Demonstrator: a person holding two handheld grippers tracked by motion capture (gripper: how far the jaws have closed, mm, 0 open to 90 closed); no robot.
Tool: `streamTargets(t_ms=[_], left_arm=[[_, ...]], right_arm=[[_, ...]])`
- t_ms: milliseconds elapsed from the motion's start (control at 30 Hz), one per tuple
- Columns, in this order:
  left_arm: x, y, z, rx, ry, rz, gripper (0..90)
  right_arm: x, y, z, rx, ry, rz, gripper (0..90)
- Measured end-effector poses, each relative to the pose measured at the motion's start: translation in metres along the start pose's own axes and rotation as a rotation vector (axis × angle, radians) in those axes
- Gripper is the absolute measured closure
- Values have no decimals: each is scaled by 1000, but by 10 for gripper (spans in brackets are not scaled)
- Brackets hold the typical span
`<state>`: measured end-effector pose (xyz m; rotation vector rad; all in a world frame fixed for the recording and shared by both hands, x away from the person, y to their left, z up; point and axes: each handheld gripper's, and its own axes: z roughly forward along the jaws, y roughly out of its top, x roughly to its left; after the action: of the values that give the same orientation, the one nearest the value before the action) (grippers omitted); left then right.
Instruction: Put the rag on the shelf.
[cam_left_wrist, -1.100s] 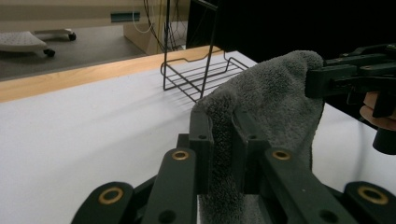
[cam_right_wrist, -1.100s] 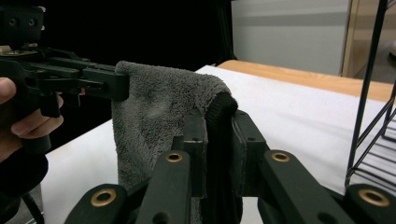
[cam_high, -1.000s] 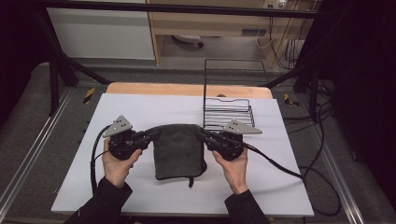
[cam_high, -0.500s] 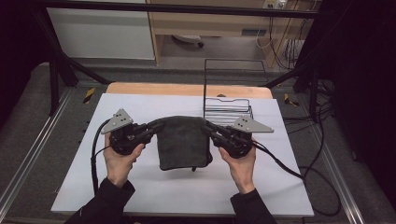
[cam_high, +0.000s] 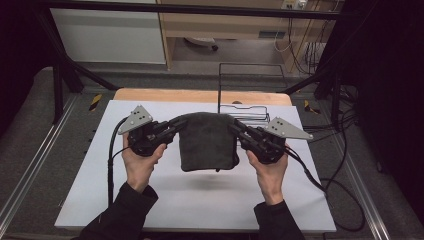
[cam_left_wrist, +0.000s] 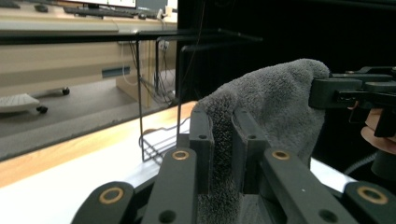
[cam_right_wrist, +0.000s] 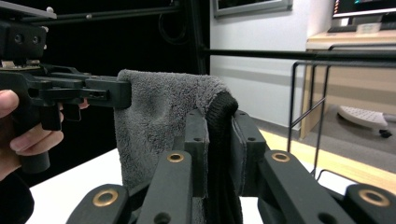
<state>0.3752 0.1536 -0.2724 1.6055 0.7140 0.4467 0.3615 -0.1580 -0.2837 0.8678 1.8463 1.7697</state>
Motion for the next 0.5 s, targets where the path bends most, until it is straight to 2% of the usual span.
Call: streamTargets(t_ms=[167, 500], left_arm=[[-5, 10, 11, -30, -14, -6, 797], [-13, 33, 31, -67, -36, 9, 797]], right_arm=[[-5, 10, -9, -28, -28, -8, 795], [-14, 29, -24, -92, -87, -19, 795]])
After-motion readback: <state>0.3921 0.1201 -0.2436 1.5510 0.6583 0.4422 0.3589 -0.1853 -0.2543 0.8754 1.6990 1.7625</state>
